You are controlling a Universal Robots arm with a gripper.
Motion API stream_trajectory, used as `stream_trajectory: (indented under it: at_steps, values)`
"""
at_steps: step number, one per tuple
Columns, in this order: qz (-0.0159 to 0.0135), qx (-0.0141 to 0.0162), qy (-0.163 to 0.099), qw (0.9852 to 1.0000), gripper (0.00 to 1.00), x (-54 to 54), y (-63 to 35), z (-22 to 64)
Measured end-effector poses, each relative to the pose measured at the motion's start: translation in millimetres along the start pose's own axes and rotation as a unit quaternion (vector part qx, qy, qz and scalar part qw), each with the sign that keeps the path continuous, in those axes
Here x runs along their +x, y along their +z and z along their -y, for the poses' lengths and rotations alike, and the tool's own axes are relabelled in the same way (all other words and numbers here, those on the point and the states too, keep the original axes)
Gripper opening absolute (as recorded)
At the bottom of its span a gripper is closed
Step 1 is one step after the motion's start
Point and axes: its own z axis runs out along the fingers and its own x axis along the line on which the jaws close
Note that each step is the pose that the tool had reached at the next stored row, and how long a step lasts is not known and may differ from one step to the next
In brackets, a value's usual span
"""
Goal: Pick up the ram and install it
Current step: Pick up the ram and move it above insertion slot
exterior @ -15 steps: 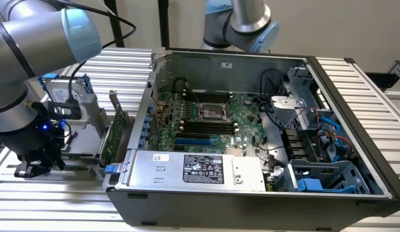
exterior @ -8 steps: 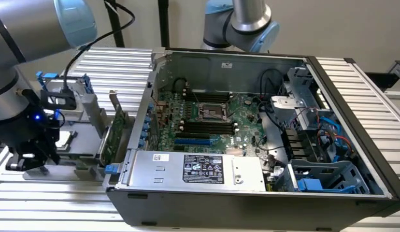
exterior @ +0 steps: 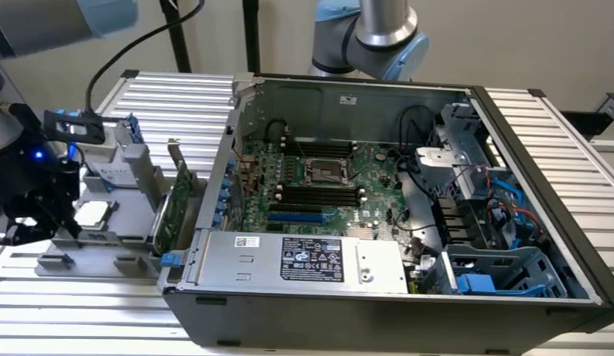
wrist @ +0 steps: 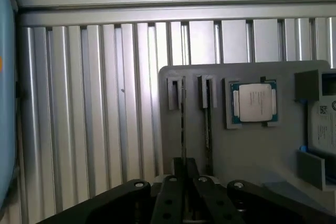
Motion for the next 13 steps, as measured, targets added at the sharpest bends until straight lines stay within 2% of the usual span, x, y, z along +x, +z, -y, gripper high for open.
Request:
stream_trajectory:
  at_steps: [7,13]
  values:
    - [0.0003,0.0004,0.000,1.0000,0.00,-1.1,-23.5,1.5]
    - [0.0008,0.0003,0.000,1.0000,0.00,-2.5,-46.0,9.3]
